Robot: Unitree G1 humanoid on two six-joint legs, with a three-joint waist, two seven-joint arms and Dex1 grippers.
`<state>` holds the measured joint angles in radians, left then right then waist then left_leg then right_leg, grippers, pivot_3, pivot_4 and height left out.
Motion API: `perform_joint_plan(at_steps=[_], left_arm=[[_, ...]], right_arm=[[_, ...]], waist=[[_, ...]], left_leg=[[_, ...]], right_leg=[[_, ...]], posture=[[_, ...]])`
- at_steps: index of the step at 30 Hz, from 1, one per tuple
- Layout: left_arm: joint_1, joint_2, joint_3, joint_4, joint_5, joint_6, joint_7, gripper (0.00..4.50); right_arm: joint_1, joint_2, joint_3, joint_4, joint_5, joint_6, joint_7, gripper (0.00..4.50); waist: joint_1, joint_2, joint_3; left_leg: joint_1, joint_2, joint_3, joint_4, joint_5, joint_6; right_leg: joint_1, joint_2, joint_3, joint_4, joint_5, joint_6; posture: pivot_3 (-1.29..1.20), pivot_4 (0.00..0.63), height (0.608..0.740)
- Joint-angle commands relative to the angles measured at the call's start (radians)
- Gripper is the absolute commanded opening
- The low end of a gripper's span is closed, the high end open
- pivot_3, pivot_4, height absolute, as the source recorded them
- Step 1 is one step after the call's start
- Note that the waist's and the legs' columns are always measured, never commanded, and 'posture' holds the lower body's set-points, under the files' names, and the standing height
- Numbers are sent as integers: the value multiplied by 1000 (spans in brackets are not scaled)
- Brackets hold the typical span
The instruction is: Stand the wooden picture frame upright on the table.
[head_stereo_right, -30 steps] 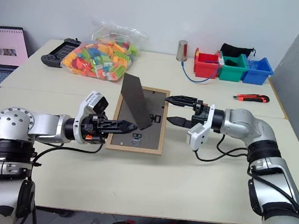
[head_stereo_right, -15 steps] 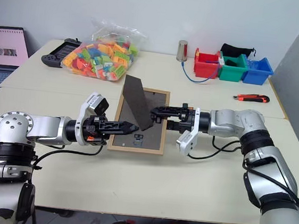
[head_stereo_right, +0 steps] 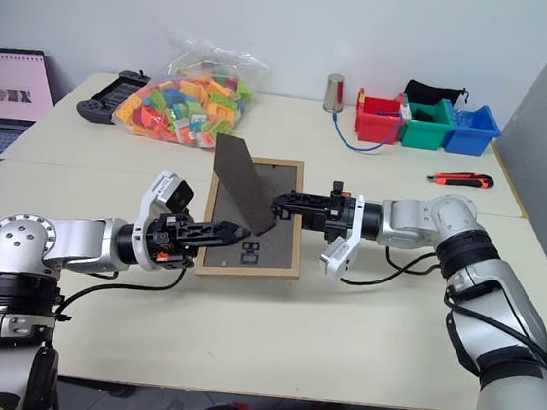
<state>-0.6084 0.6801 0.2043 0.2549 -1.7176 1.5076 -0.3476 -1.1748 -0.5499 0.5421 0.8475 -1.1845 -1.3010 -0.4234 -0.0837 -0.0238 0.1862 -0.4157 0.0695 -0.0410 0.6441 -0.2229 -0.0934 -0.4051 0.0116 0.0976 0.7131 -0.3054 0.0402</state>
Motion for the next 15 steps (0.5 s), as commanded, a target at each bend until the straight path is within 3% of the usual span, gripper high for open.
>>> perform_joint_plan(at_steps=[1, 11, 15], left_arm=[[-3, 30, 18, -66, 52, -19, -44, 2461], [16, 137, 94, -157, 151, -61, -129, 4481], [66, 254, 158, -240, 294, -152, -204, 4493]], right_arm=[[-27, -5, -9, 2, 72, -13, -23, 1411], [-17, -11, -16, 106, 189, -18, 43, 1411], [0, -9, -23, 212, 309, -49, 159, 1411]], waist=[[0, 0, 0], [-3, 0, 0], [-6, -1, 0]], left_leg=[[0, 0, 0, 0, 0, 0], [0, -1, 0, 0, 0, 0], [0, -1, 0, -1, 0, 0]], right_leg=[[0, 0, 0, 0, 0, 0], [0, 0, 0, 0, 0, 0], [0, -1, 0, 0, 0, 0]], posture=[[0, 150, 740], [0, 150, 740], [0, 150, 740]])
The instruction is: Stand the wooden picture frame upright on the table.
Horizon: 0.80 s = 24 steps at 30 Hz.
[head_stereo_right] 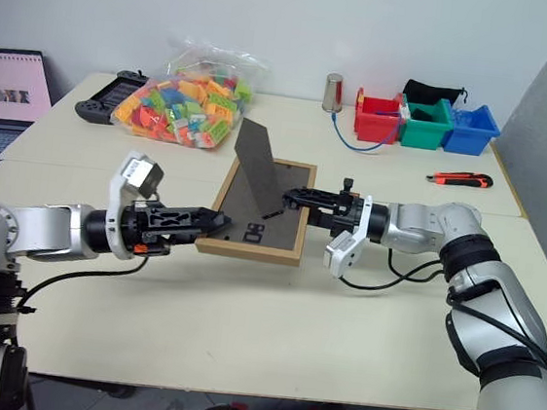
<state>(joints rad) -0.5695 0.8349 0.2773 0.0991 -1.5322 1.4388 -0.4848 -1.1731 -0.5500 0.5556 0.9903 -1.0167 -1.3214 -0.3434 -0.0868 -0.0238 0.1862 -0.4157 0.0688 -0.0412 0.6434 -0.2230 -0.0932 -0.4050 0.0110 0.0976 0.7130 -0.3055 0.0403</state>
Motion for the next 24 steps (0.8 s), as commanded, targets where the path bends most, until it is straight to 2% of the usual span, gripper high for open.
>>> perform_joint_plan(at_steps=[1, 2, 5, 8, 10, 13, 15, 18, 21, 24], left_arm=[[36, 119, 108, -91, 124, -100, -70, 4493], [47, 132, 134, -102, 130, -113, -67, 4500], [113, 168, 187, -195, 190, -168, -83, 4500], [236, 180, 228, -361, 299, -255, -71, 4500], [288, 154, 250, -414, 291, -268, -65, 4500], [348, 110, 280, -483, 284, -301, -45, 4500], [359, 93, 286, -513, 296, -324, -20, 4500], [373, 87, 289, -549, 298, -342, -6, 4500], [395, 86, 301, -554, 299, -356, -6, 4500], [415, 87, 301, -548, 318, -373, -11, 4500]], right_arm=[[9, -8, -42, 88, 174, -30, 106, 1411], [19, -4, -47, 107, 214, -37, 138, 1287], [45, 27, -74, 157, 375, -31, 283, 1286], [101, 142, -177, 168, 740, 151, 684, 1286], [146, 199, -232, 71, 977, 330, 973, 1286], [162, 279, -306, -66, 1205, 610, 1227, 1286], [146, 332, -351, -128, 1313, 861, 1315, 1286], [129, 379, -404, -184, 1407, 1163, 1369, 1286], [120, 421, -432, -157, 1425, 1299, 1401, 1286], [142, 438, -435, -128, 1402, 1346, 1441, 1286]], waist=[[-3, -1, 0], [-3, -1, 0], [-2, -1, 0], [-13, -1, 0], [-13, -1, 0], [-7, -1, 0], [-4, -1, 1], [3, -1, 1], [5, -1, 1], [5, -1, 1]], left_leg=[[0, 0, 0, 0, 0, 0], [0, 0, 0, 0, 0, 0], [0, 0, 0, 0, 0, 1], [0, 0, 1, -1, -1, 1], [1, 1, 0, -1, 0, 0], [1, 1, -1, 0, 0, 0], [0, 2, -1, 0, -1, 2], [0, 2, -3, 0, -2, 3], [0, 2, -3, 0, -2, 3], [0, 2, -3, -1, -2, 3]], right_leg=[[0, 0, 0, 0, 0, 0], [0, 0, 0, 0, 0, 0], [0, 0, 0, 0, 0, 0], [1, -1, 1, -1, 0, 0], [1, 0, 0, 0, 0, 0], [2, -1, -2, 0, 0, 0], [2, 0, -2, 0, 0, 0], [2, 0, -4, 0, 0, 0], [2, 0, -4, 0, 0, 0], [1, 0, -4, 0, 0, 0]], posture=[[0, 150, 740], [0, 150, 740], [0, 150, 740], [0, 150, 740], [0, 150, 740], [0, 150, 740], [0, 150, 740], [0, 150, 740], [0, 150, 740], [0, 150, 740]])
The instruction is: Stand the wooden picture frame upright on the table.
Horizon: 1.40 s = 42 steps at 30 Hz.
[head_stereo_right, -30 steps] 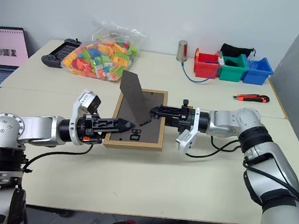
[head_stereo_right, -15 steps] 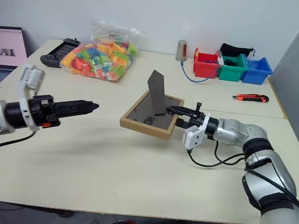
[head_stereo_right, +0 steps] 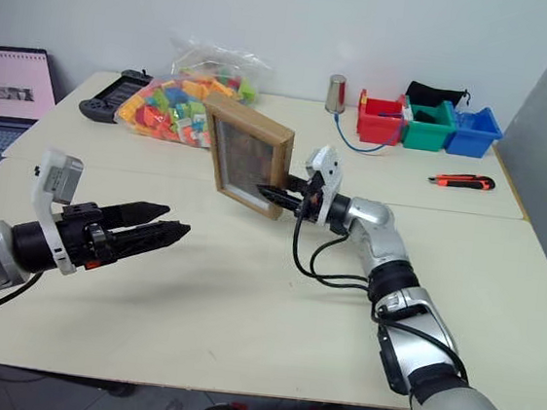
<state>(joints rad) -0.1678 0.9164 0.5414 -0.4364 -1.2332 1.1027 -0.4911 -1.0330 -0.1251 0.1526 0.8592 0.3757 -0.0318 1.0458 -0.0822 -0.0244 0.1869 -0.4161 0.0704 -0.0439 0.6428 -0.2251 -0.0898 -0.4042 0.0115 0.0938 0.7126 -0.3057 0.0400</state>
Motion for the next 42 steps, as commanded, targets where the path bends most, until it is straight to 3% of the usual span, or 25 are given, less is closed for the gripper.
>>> perform_joint_plan(at_steps=[1, 14, 16, 17, 24, 27, 29, 35, 42], left_arm=[[20, 7, 37, -13, 22, -41, -8, 4500], [-24, 0, -41, 11, 52, -67, -18, 4500], [-24, 4, -45, 17, 60, -71, -26, 4500], [-25, 5, -47, 21, 64, -73, -30, 4500], [-48, 0, -76, 42, 91, -87, -51, 4500], [-63, -2, -87, 52, 101, -91, -61, 4500], [-67, -2, -94, 61, 115, -96, -73, 4500], [-71, 5, -108, 93, 160, -112, -108, 4500], [-46, 57, -80, 174, 265, -162, -190, 4500]], right_arm=[[14, 14, -28, 16, -8, 53, 62, 1286], [63, 48, -31, 113, -115, 72, 97, 1286], [68, 45, -39, 115, -120, 81, 96, 1984], [69, 44, -43, 114, -123, 84, 92, 2053], [99, 20, -48, 66, -147, 90, 93, 3814], [132, -7, -41, 15, -157, 110, 106, 4444], [162, -33, -37, -33, -162, 134, 117, 4444], [312, -185, -19, -324, -168, 252, 145, 4444], [490, -435, -95, -978, -65, 643, 46, 4444]], waist=[[0, 0, 0], [-5, 0, 0], [-5, 0, 0], [-5, 0, 0], [-3, 0, 0], [-2, 0, 0], [-2, 0, 0], [0, 0, 0], [-2, 1, 0]], left_leg=[[0, 0, 0, 0, 0, 0], [0, 0, 0, 0, 0, 0], [0, 1, 0, 0, 0, 0], [0, 1, 0, 0, 0, 0], [0, 1, 0, 0, 0, 0], [0, 1, 0, 0, 0, 0], [-1, 1, 0, 0, 0, 0], [-1, 0, 0, 0, 0, 0], [-1, 0, 0, -1, 0, 0]], right_leg=[[0, 0, 0, 0, 0, 0], [-1, 2, 2, 0, 0, 0], [-1, 2, 2, 0, 0, 0], [-1, 2, 1, 0, 0, 0], [-1, 2, 2, -1, 0, 0], [-1, 2, 2, -1, 0, 0], [-1, 2, 2, -1, 0, 0], [-1, 2, 2, -1, 0, 0], [-1, 2, 3, -2, -3, 0]], posture=[[0, 150, 740], [0, 150, 740], [0, 150, 740], [0, 150, 740], [0, 150, 740], [0, 150, 740], [0, 150, 740], [0, 150, 740], [0, 150, 740]])
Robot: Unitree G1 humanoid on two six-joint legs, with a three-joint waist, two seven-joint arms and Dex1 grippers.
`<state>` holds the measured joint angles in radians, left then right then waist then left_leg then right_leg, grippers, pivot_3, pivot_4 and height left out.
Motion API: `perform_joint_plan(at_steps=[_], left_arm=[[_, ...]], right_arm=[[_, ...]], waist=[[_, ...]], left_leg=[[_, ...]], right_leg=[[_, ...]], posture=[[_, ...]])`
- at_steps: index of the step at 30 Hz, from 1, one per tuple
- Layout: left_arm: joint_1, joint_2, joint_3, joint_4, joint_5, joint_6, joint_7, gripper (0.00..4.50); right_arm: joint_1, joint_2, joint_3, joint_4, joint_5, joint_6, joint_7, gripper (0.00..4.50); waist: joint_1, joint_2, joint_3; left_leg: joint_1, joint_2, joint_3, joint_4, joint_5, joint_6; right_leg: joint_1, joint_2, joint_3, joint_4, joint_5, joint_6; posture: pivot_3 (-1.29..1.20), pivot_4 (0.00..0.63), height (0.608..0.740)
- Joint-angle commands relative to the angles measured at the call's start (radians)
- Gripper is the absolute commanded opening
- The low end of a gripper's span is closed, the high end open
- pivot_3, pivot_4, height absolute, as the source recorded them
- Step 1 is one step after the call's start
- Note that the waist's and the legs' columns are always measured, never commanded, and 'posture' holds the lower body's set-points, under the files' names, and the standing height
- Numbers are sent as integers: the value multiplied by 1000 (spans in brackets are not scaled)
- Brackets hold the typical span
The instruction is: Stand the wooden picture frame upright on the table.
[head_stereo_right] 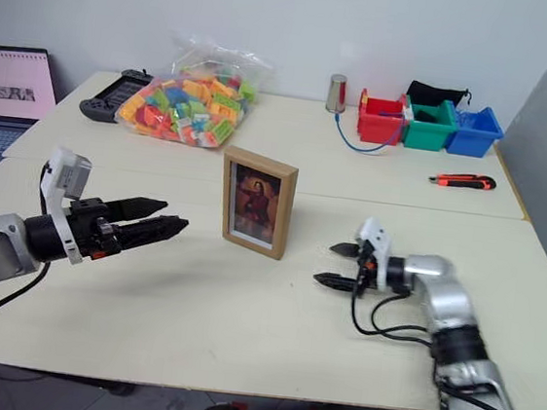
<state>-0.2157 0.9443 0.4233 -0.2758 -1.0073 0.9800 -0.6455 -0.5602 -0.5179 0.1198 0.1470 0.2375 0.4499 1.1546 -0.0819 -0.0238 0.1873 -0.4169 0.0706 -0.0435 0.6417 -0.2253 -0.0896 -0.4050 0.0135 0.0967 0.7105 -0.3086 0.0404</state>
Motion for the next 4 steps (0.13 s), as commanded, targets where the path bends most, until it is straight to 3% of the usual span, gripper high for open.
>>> perform_joint_plan(at_steps=[1, 4], left_arm=[[8, 35, 39, 18, 56, -51, -46, 4500], [15, 25, 45, 32, 86, -73, -50, 4500]], right_arm=[[27, -57, -86, -331, 94, 215, -95, 4444], [38, -81, -158, -502, 190, 407, -173, 4444]], waist=[[-4, 0, 0], [-5, 0, 0]], left_leg=[[0, 0, 0, 0, 0, 0], [1, 1, 0, -1, 0, 0]], right_leg=[[0, 0, 0, 0, -1, 0], [0, 2, 0, 1, -2, 0]], posture=[[0, 150, 740], [0, 150, 740]])
